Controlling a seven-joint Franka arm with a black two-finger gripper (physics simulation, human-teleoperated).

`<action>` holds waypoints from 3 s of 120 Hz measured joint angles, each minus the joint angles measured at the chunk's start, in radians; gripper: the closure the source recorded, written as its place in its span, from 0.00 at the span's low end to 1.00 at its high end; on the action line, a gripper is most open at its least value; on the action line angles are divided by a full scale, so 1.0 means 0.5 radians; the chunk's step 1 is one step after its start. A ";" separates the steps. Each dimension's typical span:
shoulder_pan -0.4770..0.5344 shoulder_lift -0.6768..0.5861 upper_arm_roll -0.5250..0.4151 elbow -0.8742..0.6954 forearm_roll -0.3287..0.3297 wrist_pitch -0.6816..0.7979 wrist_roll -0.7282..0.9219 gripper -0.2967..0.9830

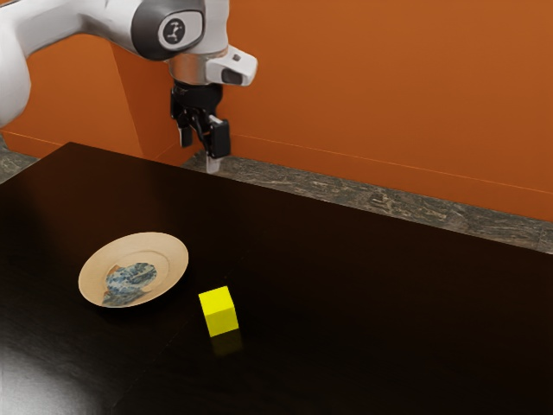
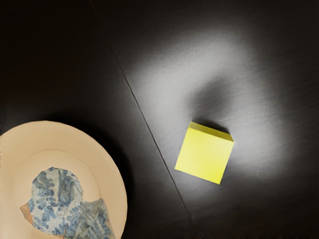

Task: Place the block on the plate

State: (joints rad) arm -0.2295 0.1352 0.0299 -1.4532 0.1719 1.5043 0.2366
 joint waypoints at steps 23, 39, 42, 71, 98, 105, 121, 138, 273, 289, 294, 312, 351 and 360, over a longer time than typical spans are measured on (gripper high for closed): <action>0.006 0.150 -0.021 -0.003 0.013 0.060 0.147 0.23; 0.172 0.288 -0.182 -0.078 0.004 0.154 0.226 0.23; 0.199 0.296 -0.205 -0.108 0.002 0.173 0.238 0.23; 0.336 0.372 -0.282 -0.457 -0.094 0.326 0.338 0.23; 0.418 0.493 -0.284 -0.705 -0.292 0.569 0.402 0.23; 0.429 0.526 -0.284 -0.727 -0.331 0.646 0.417 0.23; 0.446 0.543 -0.280 -0.806 -0.401 0.790 0.448 0.23; 0.460 0.539 -0.270 -0.873 -0.429 0.889 0.477 0.23; 0.467 0.106 -0.043 -1.063 -0.353 1.220 0.557 0.48; 0.516 0.142 0.062 -1.030 -0.341 1.201 0.556 0.48; 0.533 0.163 0.101 -1.027 -0.339 1.197 0.556 0.48; 0.582 0.299 0.191 -0.955 -0.336 1.188 0.557 0.49; 0.667 0.463 0.228 -0.881 -0.343 1.178 0.565 0.40; 0.667 0.454 0.226 -0.881 -0.347 1.175 0.569 0.35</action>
State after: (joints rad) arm 0.1042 0.3623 0.1430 -1.8938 -0.0015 2.0918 0.5212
